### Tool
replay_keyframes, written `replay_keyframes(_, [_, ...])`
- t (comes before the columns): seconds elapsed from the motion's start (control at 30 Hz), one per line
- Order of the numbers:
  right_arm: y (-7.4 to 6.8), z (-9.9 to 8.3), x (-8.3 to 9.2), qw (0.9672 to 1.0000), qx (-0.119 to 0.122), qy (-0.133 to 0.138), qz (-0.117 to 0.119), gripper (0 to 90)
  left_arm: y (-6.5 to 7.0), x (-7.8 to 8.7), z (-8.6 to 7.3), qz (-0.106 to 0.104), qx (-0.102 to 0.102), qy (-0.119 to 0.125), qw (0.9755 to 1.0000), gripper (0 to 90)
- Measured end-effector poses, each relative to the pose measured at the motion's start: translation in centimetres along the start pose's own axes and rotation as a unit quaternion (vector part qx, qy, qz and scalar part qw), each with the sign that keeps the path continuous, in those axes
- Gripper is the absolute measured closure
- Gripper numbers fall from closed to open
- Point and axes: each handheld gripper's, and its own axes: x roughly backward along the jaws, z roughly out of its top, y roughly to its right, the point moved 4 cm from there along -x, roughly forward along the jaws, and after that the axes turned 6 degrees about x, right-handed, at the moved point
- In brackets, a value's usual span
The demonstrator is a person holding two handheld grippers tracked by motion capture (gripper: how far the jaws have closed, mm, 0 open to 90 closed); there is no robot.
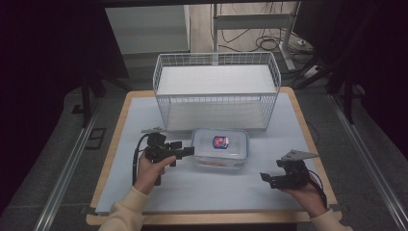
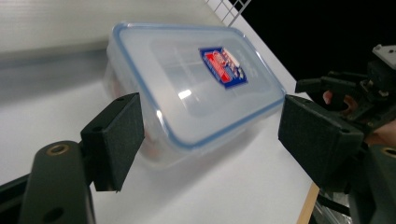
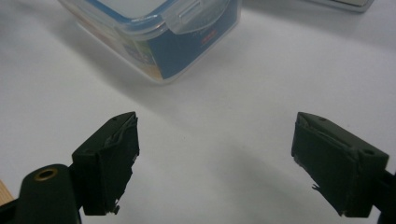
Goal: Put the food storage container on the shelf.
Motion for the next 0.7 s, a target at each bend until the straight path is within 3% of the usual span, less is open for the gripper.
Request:
replay_keyframes(0.07, [0.0,0.0,0.0,1.0,-0.001,0.001,-0.001,15.0,-0.1,-0.4,0.3,0.004,-0.006,-0.006,1.0,22.3])
replay_keyframes(0.23, [0.2,0.0,0.0,1.0,-0.004,0.001,-0.001,15.0,-1.0,-1.4,0.7,0.01,0.003,-0.014,0.9998,22.0])
replay_keyframes(0.4, [0.1,0.1,0.2,1.0,-0.002,0.008,0.001,15.0,-2.5,-2.9,0.7,0.017,0.024,-0.037,0.9989,22.2])
replay_keyframes(0.7, [0.2,0.0,0.1,1.0,-0.001,0.008,0.004,15.0,-3.5,-4.9,0.4,0.006,0.041,-0.067,0.9969,21.1])
